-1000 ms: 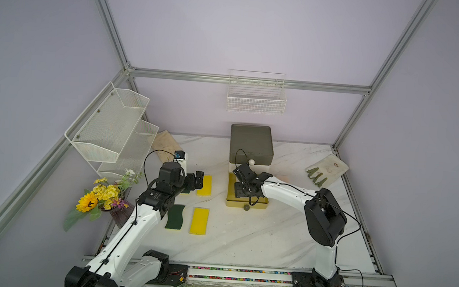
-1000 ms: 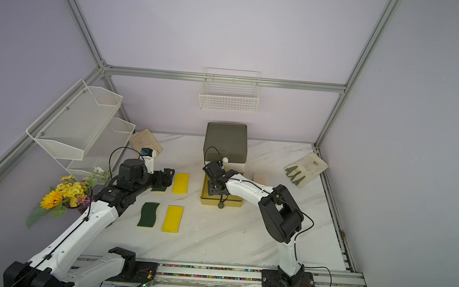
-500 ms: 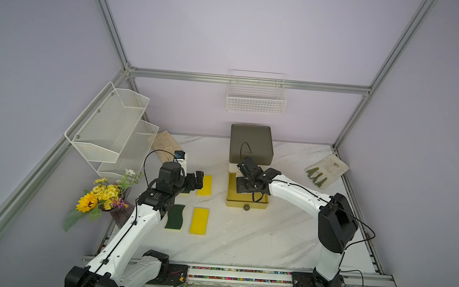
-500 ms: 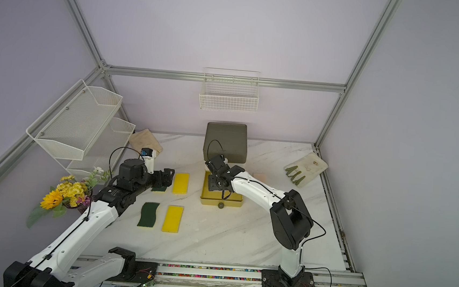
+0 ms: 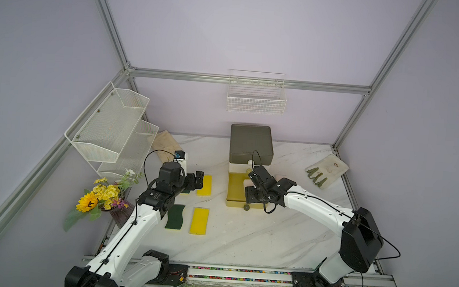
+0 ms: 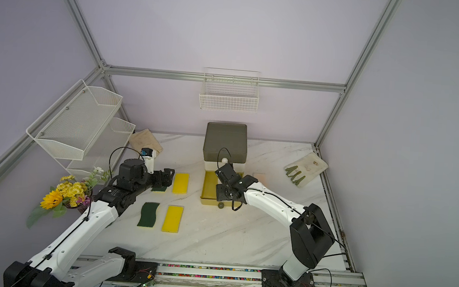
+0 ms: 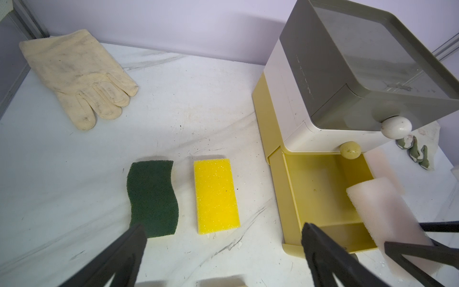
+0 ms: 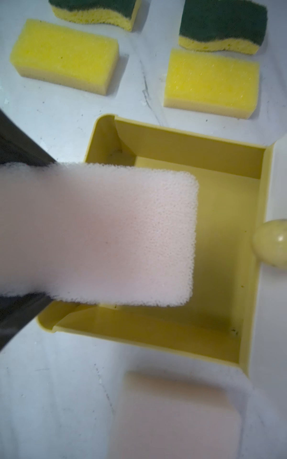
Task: Take the sponge out of the drawer
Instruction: Pick up the sponge from the drawer, then place the sponge at the center of the board.
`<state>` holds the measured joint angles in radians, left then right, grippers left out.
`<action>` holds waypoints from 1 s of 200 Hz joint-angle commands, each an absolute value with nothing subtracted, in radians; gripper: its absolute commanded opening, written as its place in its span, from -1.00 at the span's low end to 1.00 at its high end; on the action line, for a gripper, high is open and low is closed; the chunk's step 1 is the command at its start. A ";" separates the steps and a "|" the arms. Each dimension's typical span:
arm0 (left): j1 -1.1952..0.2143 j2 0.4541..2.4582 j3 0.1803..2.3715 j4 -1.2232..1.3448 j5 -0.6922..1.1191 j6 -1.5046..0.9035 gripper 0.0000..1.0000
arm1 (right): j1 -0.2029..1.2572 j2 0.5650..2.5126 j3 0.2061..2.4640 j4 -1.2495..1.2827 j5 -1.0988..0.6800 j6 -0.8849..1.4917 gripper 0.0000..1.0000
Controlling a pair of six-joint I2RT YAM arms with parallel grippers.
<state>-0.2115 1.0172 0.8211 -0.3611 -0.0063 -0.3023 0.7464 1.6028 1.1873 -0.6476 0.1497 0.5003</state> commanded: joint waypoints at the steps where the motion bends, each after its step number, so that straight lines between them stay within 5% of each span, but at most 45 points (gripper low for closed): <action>1: -0.207 1.019 0.828 -0.342 0.005 -0.288 0.99 | 0.737 1.522 1.122 -0.655 0.204 0.506 0.36; 101: -0.206 1.023 0.828 -0.341 0.014 -0.291 0.99 | 0.613 1.309 0.883 -0.706 0.194 0.538 0.36; 200: -0.206 1.022 0.828 -0.339 0.017 -0.292 1.00 | 0.520 1.390 0.812 -0.711 0.183 0.528 0.37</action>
